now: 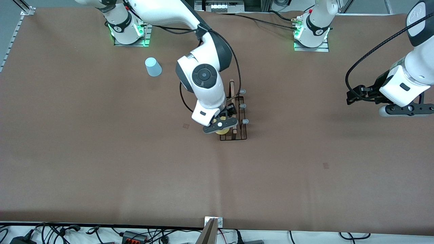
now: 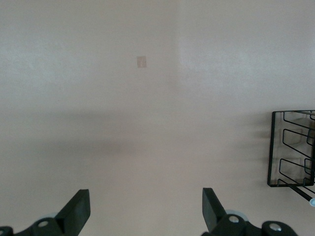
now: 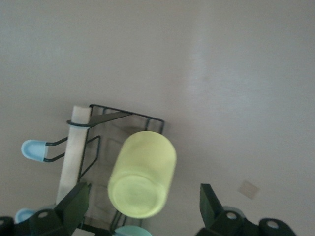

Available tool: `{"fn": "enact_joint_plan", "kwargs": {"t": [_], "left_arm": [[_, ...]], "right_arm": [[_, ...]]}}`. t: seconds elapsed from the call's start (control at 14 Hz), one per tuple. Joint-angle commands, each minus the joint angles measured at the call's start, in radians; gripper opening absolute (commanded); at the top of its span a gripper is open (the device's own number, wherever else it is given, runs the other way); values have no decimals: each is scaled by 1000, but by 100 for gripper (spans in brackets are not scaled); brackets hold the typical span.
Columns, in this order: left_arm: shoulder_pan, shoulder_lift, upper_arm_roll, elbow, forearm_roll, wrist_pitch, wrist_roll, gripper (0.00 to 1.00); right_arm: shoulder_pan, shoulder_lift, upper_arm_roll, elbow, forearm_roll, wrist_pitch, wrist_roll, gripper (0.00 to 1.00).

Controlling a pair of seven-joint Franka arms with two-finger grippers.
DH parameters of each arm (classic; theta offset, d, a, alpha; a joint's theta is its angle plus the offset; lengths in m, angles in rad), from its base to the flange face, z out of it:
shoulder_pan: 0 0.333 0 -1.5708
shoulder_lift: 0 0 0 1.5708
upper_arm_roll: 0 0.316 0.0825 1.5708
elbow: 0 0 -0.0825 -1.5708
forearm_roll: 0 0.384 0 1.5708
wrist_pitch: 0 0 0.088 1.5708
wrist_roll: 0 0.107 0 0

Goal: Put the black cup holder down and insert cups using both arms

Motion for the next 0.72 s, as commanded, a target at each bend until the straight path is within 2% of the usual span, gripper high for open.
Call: {"fn": "enact_joint_plan", "kwargs": {"t": [0.0, 0.14, 0.29, 0.64], "left_arm": [[-4, -23, 7, -16, 13, -8, 21, 100], [-4, -23, 8, -16, 13, -8, 21, 100], [-4, -22, 11, -16, 11, -8, 21, 100], [-7, -20, 21, -16, 8, -9, 22, 100]], "right_arm": [[8, -82, -91, -10, 1, -111, 15, 100], [-3, -113, -180, -13, 3, -197, -11, 100], [-41, -134, -235, -18, 14, -269, -104, 100], [-161, -182, -239, -34, 15, -319, -158, 100]]}}
